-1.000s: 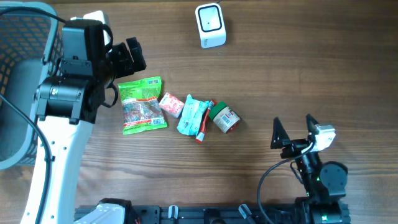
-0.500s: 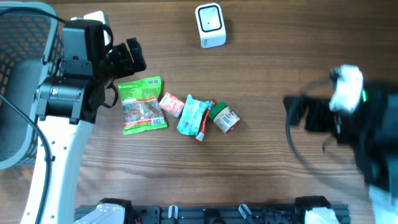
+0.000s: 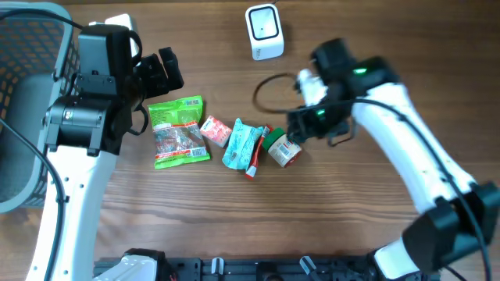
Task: Scan the item barcode
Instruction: 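Reach right gripper to the green-capped jar and grasp it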
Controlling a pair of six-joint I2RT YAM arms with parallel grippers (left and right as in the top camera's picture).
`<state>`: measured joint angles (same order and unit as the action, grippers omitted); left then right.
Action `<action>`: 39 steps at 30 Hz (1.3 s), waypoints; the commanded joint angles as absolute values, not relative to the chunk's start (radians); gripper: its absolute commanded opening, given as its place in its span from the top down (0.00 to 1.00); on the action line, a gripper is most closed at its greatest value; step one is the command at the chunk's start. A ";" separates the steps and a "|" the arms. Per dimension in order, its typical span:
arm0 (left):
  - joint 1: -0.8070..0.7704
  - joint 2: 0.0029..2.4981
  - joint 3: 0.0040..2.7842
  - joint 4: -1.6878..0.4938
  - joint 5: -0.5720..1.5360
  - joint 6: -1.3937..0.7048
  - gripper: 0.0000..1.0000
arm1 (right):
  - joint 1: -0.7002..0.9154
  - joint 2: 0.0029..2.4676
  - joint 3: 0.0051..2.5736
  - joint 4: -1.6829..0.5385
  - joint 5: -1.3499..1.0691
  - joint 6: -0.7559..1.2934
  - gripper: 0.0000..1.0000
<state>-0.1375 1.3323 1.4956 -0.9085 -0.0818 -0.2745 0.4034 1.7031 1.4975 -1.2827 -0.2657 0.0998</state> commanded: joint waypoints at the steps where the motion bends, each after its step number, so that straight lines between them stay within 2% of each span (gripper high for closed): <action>1: -0.139 1.332 1.500 -0.907 -0.091 -0.262 0.00 | 0.499 1.769 1.477 -1.255 -0.027 0.135 0.24; 8: -0.139 1.332 1.500 -0.907 -0.091 -0.262 0.00 | 0.557 1.874 1.477 -1.152 0.001 0.165 0.23; 19: -0.139 1.332 1.500 -0.907 -0.091 -0.262 0.00 | 0.557 1.878 1.477 -1.138 0.001 0.163 0.16; 39: -0.139 1.332 1.500 -0.907 -0.091 -0.262 0.00 | 0.558 1.880 1.477 -1.105 -0.056 0.156 0.14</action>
